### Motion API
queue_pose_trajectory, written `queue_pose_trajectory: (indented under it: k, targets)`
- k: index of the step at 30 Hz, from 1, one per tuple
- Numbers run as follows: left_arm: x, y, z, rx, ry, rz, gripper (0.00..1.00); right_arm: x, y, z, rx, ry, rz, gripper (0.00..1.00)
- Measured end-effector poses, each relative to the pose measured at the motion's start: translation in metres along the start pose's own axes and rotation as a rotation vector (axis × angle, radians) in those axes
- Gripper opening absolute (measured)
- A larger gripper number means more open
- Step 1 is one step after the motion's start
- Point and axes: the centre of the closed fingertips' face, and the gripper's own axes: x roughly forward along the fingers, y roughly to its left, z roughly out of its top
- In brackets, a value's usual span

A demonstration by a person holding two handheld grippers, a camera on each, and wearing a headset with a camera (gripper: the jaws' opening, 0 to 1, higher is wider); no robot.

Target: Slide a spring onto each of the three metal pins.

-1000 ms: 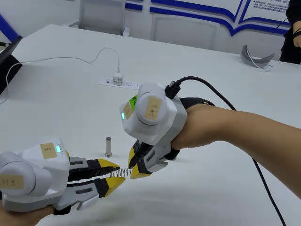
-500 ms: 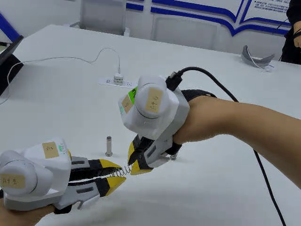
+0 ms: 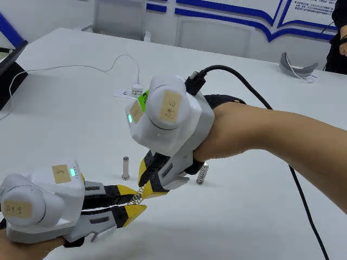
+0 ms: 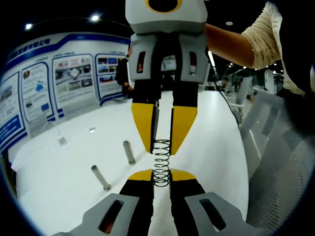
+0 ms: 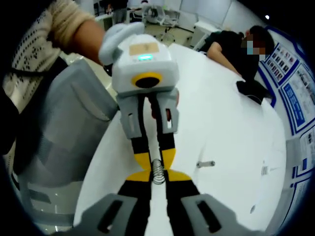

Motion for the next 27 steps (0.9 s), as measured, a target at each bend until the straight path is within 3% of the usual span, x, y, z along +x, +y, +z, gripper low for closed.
queue_pose_trajectory:
  k: [10, 27]
  targets:
    - [0.001, 0.0, 0.002, 0.003, -0.008, 0.002, 0.11, 0.001, -0.001, 0.011, -0.006, -0.025, 0.002, 0.12]
    - [-0.002, 0.002, 0.006, 0.002, -0.027, 0.012, 0.11, 0.013, -0.001, 0.003, 0.045, 0.012, 0.039, 0.14]
